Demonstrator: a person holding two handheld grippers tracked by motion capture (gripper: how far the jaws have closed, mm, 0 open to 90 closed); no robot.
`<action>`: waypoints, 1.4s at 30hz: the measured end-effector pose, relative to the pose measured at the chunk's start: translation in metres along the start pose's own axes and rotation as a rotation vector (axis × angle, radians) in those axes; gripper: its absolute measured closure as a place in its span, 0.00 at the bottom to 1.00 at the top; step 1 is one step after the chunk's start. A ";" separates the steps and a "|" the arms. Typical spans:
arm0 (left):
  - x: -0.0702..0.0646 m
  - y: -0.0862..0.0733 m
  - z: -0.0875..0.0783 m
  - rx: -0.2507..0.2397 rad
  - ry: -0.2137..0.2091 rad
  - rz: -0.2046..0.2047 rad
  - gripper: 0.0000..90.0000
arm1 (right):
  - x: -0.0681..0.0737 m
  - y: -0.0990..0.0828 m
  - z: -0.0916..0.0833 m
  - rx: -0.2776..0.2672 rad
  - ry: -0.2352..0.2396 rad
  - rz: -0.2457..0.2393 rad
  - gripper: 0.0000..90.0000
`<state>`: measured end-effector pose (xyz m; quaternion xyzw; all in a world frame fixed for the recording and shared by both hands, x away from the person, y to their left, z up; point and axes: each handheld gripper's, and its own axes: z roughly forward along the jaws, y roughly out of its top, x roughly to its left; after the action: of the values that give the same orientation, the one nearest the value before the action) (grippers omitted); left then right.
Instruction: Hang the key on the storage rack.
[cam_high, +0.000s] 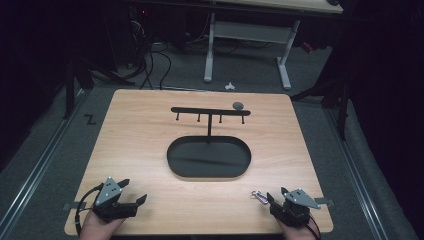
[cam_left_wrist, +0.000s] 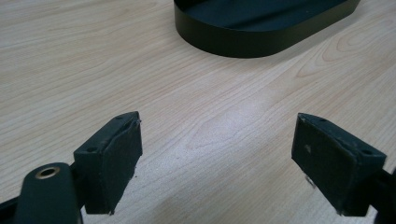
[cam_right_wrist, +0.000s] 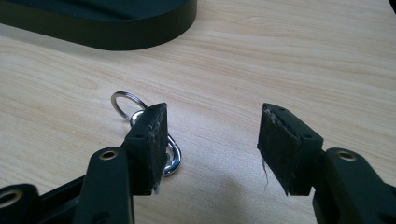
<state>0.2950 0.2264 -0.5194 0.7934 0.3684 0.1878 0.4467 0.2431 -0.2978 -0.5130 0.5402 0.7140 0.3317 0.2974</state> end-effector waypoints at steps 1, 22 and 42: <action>0.000 0.000 0.000 0.000 0.000 0.000 0.19 | 0.000 0.000 0.001 -0.002 0.001 0.004 0.47; 0.004 0.003 0.002 -0.014 0.012 -0.010 0.18 | -0.008 0.001 0.003 0.020 -0.017 0.061 0.50; 0.002 0.002 0.001 -0.010 0.007 0.000 0.18 | -0.007 0.004 0.002 0.052 0.023 0.060 0.54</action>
<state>0.2974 0.2265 -0.5180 0.7904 0.3691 0.1925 0.4495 0.2489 -0.3032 -0.5108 0.5650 0.7091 0.3282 0.2650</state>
